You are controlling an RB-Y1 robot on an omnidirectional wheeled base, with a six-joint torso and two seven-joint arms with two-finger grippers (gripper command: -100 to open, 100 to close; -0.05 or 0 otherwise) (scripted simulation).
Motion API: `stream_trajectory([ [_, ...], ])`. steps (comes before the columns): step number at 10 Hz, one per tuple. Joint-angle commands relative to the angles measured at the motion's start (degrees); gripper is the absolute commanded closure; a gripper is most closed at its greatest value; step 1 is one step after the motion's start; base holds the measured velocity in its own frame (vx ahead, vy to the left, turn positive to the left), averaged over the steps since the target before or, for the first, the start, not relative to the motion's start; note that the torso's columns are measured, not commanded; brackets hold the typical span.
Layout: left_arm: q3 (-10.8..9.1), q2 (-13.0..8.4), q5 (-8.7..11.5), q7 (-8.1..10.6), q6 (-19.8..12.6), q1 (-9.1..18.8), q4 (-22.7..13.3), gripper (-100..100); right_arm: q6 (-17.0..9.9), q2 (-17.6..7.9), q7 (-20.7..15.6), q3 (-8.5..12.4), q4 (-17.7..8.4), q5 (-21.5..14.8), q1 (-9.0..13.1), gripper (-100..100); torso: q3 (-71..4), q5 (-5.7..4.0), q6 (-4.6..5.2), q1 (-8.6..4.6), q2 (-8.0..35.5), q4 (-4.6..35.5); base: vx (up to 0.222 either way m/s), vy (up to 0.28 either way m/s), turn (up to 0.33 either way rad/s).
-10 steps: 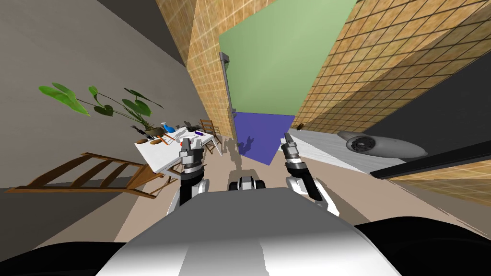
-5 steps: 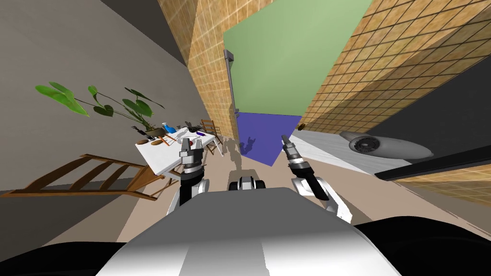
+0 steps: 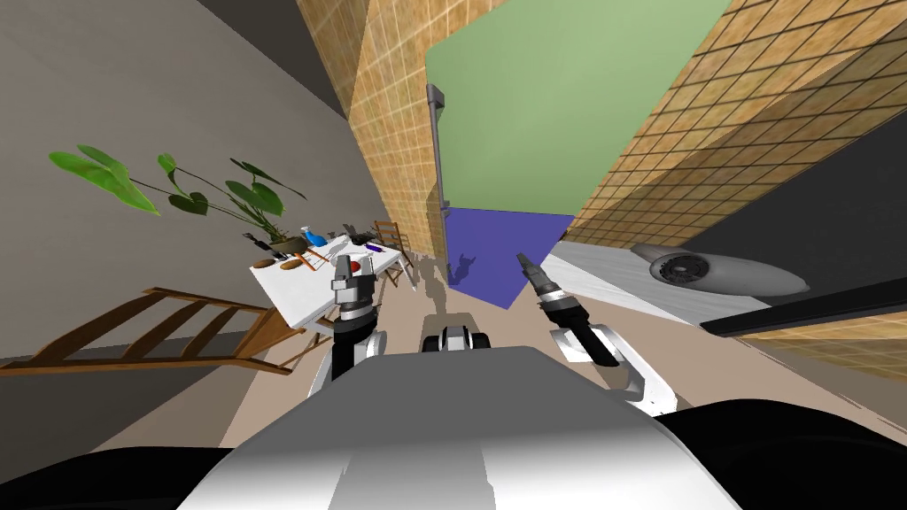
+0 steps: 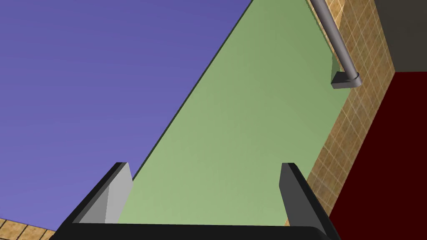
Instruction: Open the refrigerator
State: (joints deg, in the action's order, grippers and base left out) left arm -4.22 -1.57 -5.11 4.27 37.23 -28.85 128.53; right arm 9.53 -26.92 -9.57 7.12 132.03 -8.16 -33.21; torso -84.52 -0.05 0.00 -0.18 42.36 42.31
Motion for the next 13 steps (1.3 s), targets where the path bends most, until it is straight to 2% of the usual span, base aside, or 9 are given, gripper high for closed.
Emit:
stream_trajectory([
  [1, 0.00, 0.00, 0.00, 0.00, 0.00, 0.00, 0.00, 0, -3.24, -4.47, -1.00, 2.04, -0.44, -3.30, -0.53, -100, -0.06, 0.03, -0.01, 0.13, -0.11, -0.03, 0.095, 0.130, 0.007],
  [2, 0.00, 0.00, 0.00, 0.00, 0.00, -0.01, 0.00, 0, -3.24, -5.80, -1.00, 2.04, -0.44, -3.30, -0.53, -100, -0.14, 0.08, 0.00, 0.30, -0.22, -0.07, 0.065, 0.099, -0.003],
  [3, 0.00, 0.00, 0.00, 0.00, 0.00, 0.00, 0.00, 0, -4.78, -7.81, -1.48, 2.98, -0.62, -4.82, -0.82, -100, -0.09, 0.07, -0.01, 0.19, -0.11, -0.04, 0.049, 0.129, 0.013],
  [4, 0.01, 0.01, 0.00, 0.00, 0.00, 0.00, 0.00, 0, -4.78, -8.49, -1.48, 2.98, -0.62, -4.82, -0.82, -100, -0.02, 0.07, -0.01, 0.26, -0.03, -0.01, 0.043, 0.101, 0.001],
  [5, 0.00, 0.00, 0.00, 0.00, 0.00, 0.00, 0.00, 0, -6.33, -10.71, -1.94, 3.92, -0.84, -6.30, -1.10, -100, 0.01, 0.04, 0.00, 0.13, 0.01, 0.00, 0.038, 0.109, 0.018],
  [6, 0.00, 0.00, 0.00, 0.00, 0.00, 0.00, 0.00, 0, -6.33, -11.18, -1.94, 3.92, -0.84, -6.30, -1.10, -100, 0.00, 0.03, 0.00, 0.16, 0.00, 0.00, 0.036, 0.079, 0.003],
  [8, 0.00, 0.00, 0.00, 0.00, 0.00, 0.00, 0.00, 0, -7.91, -13.87, -2.39, 4.84, -1.10, -7.73, -1.37, -100, -0.09, 0.04, -0.01, 0.18, -0.15, -0.04, 0.056, 0.094, 0.014],
  [10, 0.00, 0.00, 0.00, 0.00, 0.00, 0.00, 0.00, 0, -11.12, -18.03, -3.23, 6.59, -1.76, -10.39, -1.82, -100, -0.07, 0.05, -0.01, 0.20, -0.10, -0.03, 0.064, 0.128, 0.036],
  [13, 0.00, 0.00, 0.00, 0.00, 0.00, 0.00, 0.00, 0, -12.75, -21.79, -3.61, 7.42, -2.18, -11.60, -2.00, -100, -0.05, 0.03, -0.01, 0.10, -0.08, -0.02, 0.065, 0.107, 0.025],
])
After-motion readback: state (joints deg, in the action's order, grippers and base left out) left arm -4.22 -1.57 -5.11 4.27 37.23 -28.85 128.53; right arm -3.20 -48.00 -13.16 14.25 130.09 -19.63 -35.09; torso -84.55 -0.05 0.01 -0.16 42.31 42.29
